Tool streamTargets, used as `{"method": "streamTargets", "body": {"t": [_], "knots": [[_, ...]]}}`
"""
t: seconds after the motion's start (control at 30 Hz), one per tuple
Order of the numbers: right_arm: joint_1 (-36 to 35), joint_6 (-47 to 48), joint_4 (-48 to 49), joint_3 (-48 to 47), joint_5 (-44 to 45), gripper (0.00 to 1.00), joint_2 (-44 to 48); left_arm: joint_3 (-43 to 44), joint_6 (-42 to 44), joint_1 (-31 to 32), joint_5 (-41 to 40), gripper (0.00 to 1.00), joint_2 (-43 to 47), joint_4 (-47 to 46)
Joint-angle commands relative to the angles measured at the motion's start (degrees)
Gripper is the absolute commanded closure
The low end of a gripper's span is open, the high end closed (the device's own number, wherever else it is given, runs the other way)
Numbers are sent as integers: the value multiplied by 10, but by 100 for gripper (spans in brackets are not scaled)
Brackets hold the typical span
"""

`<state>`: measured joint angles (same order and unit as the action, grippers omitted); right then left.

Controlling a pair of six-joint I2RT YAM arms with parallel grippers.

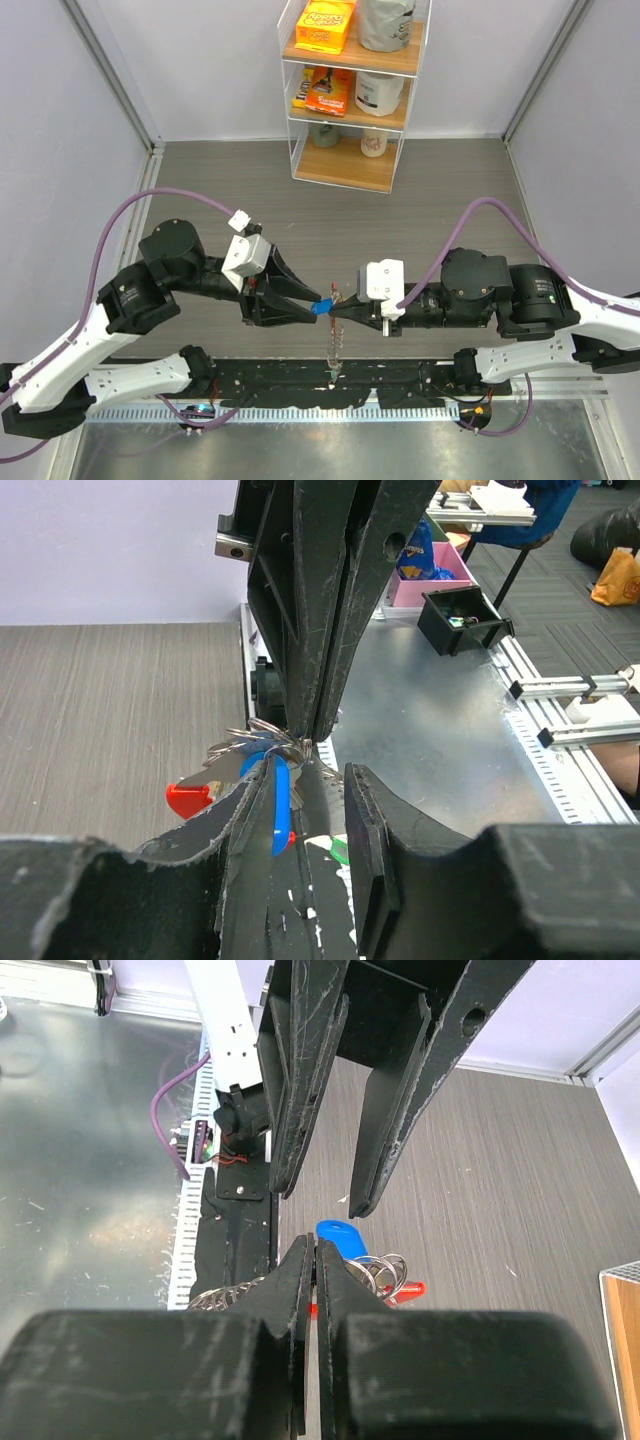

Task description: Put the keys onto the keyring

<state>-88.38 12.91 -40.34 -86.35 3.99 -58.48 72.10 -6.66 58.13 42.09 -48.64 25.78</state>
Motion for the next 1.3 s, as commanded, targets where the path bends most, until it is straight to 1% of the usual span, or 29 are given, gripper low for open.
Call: {"method": "streamTargets", "body": {"t": [0.0,0.43,0.63,0.77,0.83,0.87,0.9,0.93,1.03,1.17,1.27], "knots": [[-1,-2,49,-4,18,94,19,2,-15,1,5,61,-9,-40],[-1,-9,127,21,40,95,35,-29,-43,1,16,62,-16,-84],[-1,-10,212,73,41,94,60,-31,-46,1,14,62,-16,-93],[-1,1,289,137,53,94,86,-31,-49,1,15,62,-17,-100],[-3,11,384,187,64,94,111,-32,-49,0,15,63,-16,-101],[-2,15,400,220,68,94,128,-32,-50,1,15,63,-17,-103],[-2,23,446,231,76,95,135,-31,-52,1,15,63,-16,-103],[-2,26,461,255,80,94,147,-32,-52,0,15,63,-17,-104],[-2,44,545,296,95,94,165,-35,-57,1,15,63,-17,-107],[-2,75,645,345,95,95,179,-35,-64,1,15,63,-16,-116],[-1,95,690,364,92,94,180,-36,-66,1,13,63,-17,-121]]}}
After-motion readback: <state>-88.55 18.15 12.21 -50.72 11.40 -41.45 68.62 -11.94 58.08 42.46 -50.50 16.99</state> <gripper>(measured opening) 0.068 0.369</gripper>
